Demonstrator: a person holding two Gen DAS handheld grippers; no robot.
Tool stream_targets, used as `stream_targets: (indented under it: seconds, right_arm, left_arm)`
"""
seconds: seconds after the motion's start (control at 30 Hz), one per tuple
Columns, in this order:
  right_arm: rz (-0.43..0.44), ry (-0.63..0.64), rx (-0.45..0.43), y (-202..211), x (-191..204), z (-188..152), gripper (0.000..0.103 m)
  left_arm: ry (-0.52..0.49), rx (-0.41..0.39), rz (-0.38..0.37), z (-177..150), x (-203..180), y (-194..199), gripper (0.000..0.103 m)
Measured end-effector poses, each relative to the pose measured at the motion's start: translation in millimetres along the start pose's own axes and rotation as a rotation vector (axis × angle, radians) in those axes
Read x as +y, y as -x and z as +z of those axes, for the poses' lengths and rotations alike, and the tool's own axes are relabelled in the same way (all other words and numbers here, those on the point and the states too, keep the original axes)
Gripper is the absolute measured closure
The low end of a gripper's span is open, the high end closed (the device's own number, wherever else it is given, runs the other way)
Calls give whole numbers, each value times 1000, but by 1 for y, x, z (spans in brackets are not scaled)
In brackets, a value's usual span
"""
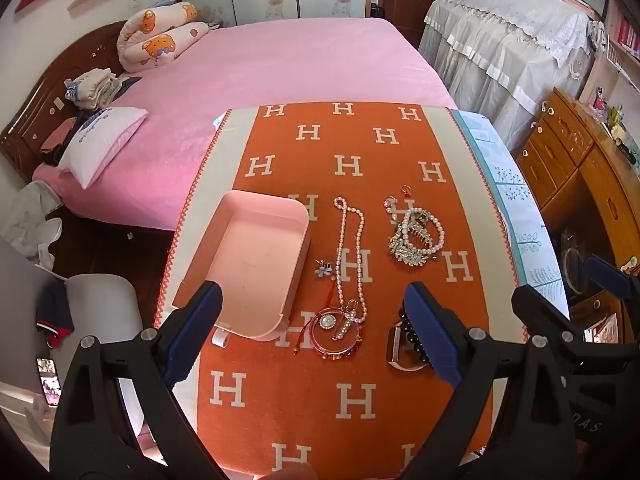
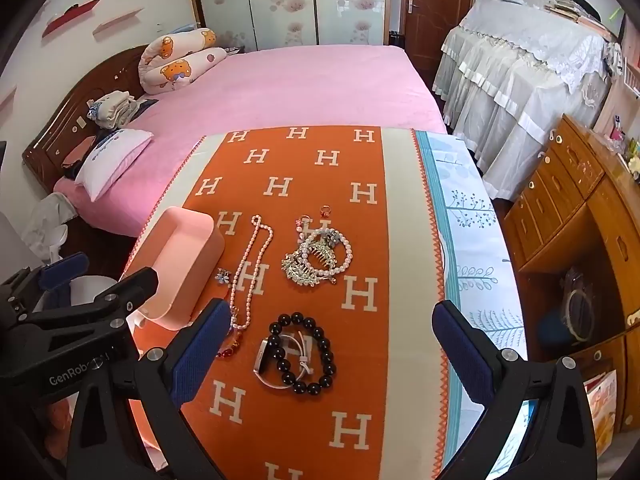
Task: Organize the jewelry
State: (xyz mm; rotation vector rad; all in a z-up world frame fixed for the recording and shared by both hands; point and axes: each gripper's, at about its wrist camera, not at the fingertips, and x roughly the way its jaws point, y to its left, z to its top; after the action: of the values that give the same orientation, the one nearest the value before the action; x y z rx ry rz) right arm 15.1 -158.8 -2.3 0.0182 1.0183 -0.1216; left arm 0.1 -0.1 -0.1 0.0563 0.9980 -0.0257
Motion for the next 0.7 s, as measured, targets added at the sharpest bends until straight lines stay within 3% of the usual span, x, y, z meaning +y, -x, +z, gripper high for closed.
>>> stream_targets:
  seconds: [0.7]
  right_arm:
    - [-3, -9, 20, -8, 2, 6, 1]
  left_arm:
    - [13, 53, -38, 6, 4, -14, 12]
